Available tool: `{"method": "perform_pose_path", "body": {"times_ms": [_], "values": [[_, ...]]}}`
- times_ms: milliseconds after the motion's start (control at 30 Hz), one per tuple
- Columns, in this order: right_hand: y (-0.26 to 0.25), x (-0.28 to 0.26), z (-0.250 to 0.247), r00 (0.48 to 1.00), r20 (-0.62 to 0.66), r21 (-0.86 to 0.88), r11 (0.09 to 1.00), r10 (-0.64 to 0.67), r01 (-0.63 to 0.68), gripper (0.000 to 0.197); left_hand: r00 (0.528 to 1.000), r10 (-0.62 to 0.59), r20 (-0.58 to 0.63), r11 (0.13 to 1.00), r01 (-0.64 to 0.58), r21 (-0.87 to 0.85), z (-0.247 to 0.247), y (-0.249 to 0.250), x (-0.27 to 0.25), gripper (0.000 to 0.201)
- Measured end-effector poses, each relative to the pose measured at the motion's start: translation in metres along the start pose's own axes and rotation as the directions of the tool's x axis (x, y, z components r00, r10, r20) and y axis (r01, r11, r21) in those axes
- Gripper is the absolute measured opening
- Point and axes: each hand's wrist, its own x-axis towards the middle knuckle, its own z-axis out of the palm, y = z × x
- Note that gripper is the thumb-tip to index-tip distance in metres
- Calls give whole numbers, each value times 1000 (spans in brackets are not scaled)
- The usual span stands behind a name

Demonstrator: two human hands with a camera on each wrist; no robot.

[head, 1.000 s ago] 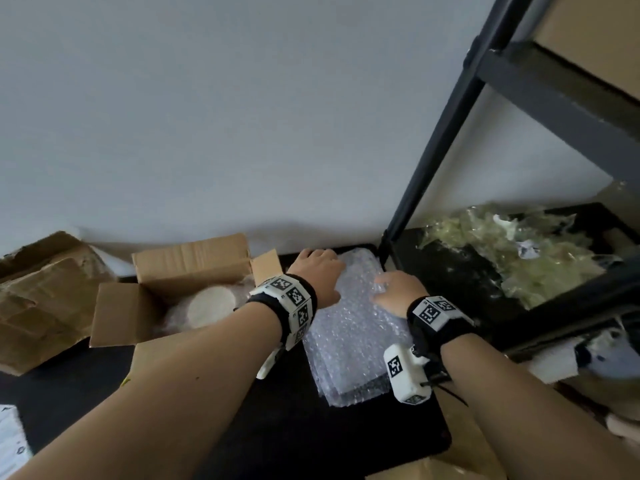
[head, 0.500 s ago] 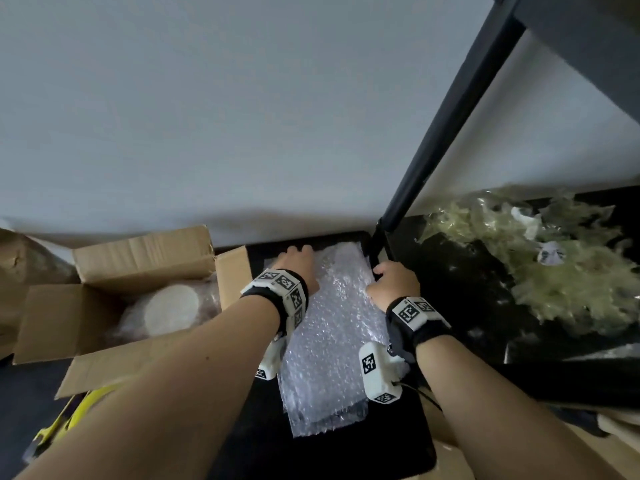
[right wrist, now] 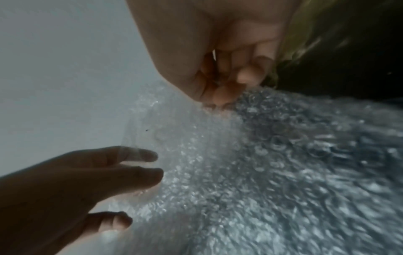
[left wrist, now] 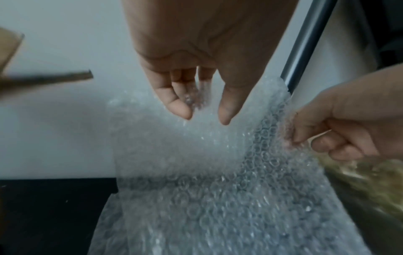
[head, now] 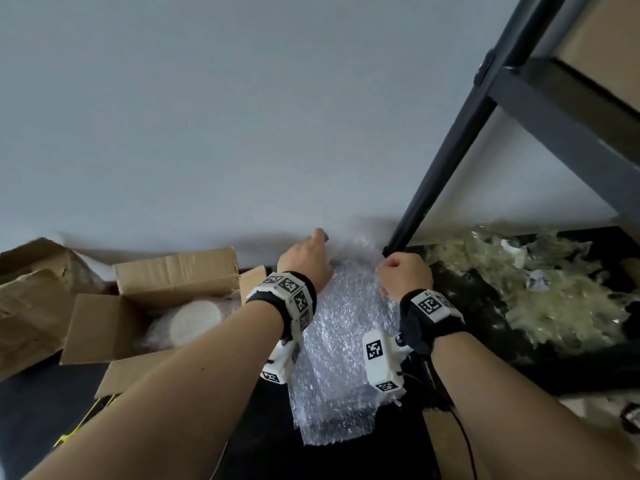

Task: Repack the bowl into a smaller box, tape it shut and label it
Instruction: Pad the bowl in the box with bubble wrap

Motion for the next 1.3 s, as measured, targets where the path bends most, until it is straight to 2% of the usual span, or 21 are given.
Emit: {"method": "perform_pose_path", "body": {"times_ms": [167,300,500,600,667,700,733,800,833,933,967,1000,1067,1100,1133,1200,1300], "values": [[-22,-17,-18,996,-84,106,993,-41,50,16,994,29,-103,991,-41,-125,-35,-1,-18,52],[-48,-30,-27,989,-136,166,983,-60,82,22,992,-24,-124,941,-19,-337,-65,-9,-29,36],[-73,-48,-27,970,-218,221,963,-106,154,20,974,34,-223,940,-107,-325,-94,-33,-51,10],[-86,-60,-28,958,-251,245,948,-139,201,21,931,1,-364,960,-104,-262,-102,-42,-61,18],[-97,-67,-27,952,-259,276,932,-162,234,22,890,-91,-447,956,-48,-289,-112,-47,-68,25],[-103,-69,-27,947,-262,288,922,-185,260,22,884,-147,-444,938,-18,-346,-119,-50,-72,25],[-109,-73,-26,940,-263,290,911,-218,293,20,900,-185,-394,899,-7,-439,-125,-52,-76,27],[-121,-80,-23,922,-244,276,890,-299,362,10,968,-182,-176,750,21,-661,-135,-53,-84,41],[-128,-84,-20,912,-226,269,878,-341,395,4,985,-160,-67,680,61,-731,-139,-52,-88,51],[-145,-100,-13,878,-133,242,844,-460,479,9,976,-194,97,522,186,-832,-151,-52,-93,65],[-150,-105,-10,870,-90,235,838,-485,491,12,967,-232,106,498,212,-841,-153,-55,-92,62],[-154,-109,-7,867,-55,234,837,-496,494,13,961,-264,81,496,207,-844,-154,-59,-92,51],[-160,-112,-1,872,-44,231,845,-487,483,17,951,-301,-66,553,118,-825,-155,-71,-91,14],[-162,-110,2,880,-75,211,855,-468,473,18,945,-297,-134,574,64,-817,-156,-75,-92,7],[-164,-108,3,889,-120,175,872,-441,457,19,941,-286,-182,564,12,-826,-157,-79,-93,14],[-164,-101,2,904,-193,86,911,-383,404,21,933,-261,-250,489,-96,-867,-162,-84,-97,22],[-154,-88,2,953,-149,0,963,-265,268,26,904,-249,-349,437,-216,-873,-171,-90,-104,26]]}}
